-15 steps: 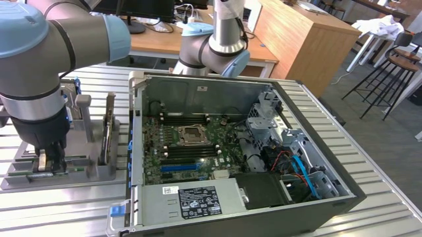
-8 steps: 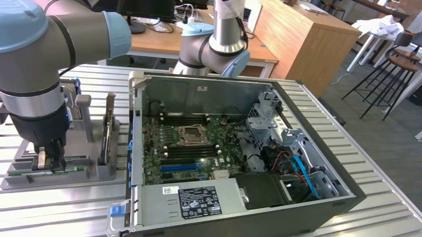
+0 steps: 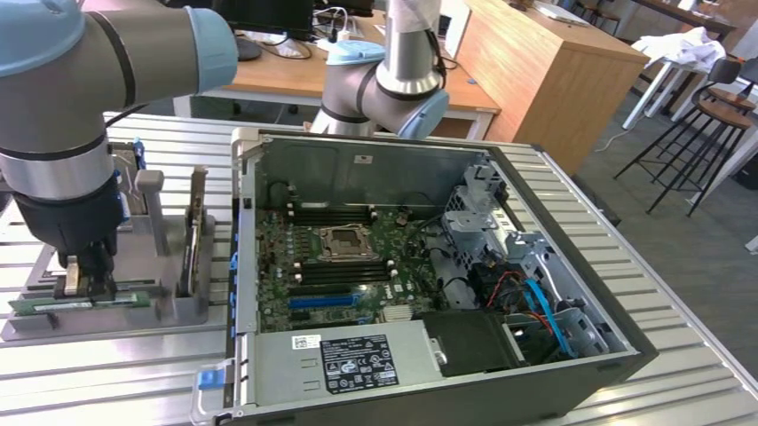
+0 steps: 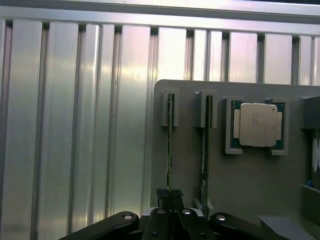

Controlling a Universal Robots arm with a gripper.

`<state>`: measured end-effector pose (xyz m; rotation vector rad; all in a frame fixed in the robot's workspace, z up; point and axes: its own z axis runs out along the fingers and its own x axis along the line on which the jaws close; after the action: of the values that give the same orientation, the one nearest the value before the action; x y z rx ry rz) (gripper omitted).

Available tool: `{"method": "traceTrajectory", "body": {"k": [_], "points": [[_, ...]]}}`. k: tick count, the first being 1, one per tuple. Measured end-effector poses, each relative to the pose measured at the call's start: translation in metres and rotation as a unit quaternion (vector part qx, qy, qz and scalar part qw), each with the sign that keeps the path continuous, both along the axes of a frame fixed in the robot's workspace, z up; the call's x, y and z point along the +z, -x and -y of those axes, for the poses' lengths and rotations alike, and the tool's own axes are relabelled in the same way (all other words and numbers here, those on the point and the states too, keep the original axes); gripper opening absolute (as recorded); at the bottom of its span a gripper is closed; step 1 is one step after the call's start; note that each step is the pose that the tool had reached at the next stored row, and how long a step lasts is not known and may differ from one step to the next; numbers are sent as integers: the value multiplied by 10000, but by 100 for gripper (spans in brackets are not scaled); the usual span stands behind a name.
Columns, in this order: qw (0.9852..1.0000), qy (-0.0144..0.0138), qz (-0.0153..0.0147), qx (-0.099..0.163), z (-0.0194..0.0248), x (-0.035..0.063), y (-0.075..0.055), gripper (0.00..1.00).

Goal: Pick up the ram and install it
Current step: 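Pick up the ram and move it above insertion slot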

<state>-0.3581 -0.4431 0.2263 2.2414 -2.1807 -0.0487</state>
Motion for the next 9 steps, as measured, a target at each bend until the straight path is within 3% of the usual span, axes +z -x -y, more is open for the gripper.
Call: {"method": "traceTrajectory", "body": {"k": [9], "points": [[10000,5,-28,-21,0,199,-14,11]]}}
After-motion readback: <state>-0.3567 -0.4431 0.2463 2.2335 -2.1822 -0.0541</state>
